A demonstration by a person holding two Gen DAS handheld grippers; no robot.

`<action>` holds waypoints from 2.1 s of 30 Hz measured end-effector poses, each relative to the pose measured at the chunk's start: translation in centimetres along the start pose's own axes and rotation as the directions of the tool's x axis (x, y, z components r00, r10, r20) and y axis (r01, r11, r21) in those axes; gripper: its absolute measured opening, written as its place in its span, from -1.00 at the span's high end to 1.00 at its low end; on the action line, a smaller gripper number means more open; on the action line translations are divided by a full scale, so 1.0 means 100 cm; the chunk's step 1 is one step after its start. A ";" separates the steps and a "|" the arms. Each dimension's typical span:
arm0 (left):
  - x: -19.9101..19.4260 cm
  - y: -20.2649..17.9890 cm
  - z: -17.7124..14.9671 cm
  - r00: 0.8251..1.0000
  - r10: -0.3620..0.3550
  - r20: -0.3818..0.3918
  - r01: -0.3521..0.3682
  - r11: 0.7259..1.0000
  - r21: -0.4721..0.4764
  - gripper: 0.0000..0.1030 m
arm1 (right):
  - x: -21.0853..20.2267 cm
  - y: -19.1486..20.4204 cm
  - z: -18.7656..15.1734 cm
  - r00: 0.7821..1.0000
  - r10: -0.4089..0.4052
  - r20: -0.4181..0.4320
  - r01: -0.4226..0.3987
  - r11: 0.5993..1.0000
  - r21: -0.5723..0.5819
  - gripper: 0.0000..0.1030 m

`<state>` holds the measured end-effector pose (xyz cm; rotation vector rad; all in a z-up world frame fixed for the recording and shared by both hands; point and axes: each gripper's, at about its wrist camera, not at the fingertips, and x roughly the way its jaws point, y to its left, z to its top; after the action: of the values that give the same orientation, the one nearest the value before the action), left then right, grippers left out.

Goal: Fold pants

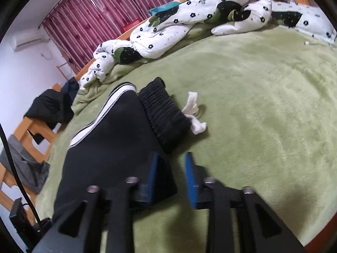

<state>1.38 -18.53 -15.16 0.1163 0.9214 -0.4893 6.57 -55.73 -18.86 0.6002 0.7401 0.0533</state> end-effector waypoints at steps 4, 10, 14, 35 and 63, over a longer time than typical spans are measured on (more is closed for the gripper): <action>-0.002 0.002 0.003 0.997 0.059 0.048 -0.057 0.998 -0.032 0.49 | -0.001 0.008 -0.001 0.999 0.053 -0.003 -0.053 0.999 0.004 0.70; 0.003 0.014 -0.006 0.999 0.028 -0.015 -0.029 0.996 -0.088 0.34 | -0.012 0.021 -0.006 0.999 0.008 0.034 -0.005 0.997 -0.076 0.78; -0.017 0.009 -0.018 1.000 -0.001 -0.029 0.000 1.000 -0.031 -0.03 | -0.008 0.019 -0.006 0.998 -0.064 -0.019 0.062 0.991 -0.120 0.61; -0.053 0.090 0.027 0.996 0.010 0.085 0.013 0.964 -0.264 -0.14 | 0.023 0.072 0.065 0.996 -0.068 0.057 0.083 0.940 -0.330 0.83; 0.062 0.096 0.117 0.942 -0.330 0.062 0.323 0.839 -0.439 0.78 | 0.054 0.062 0.088 0.984 0.014 -0.177 -0.039 0.990 -0.137 0.56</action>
<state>17.47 -15.78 -14.02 -0.4644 1.0542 -0.5809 17.23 -53.58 -13.81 0.4748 0.8921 0.1837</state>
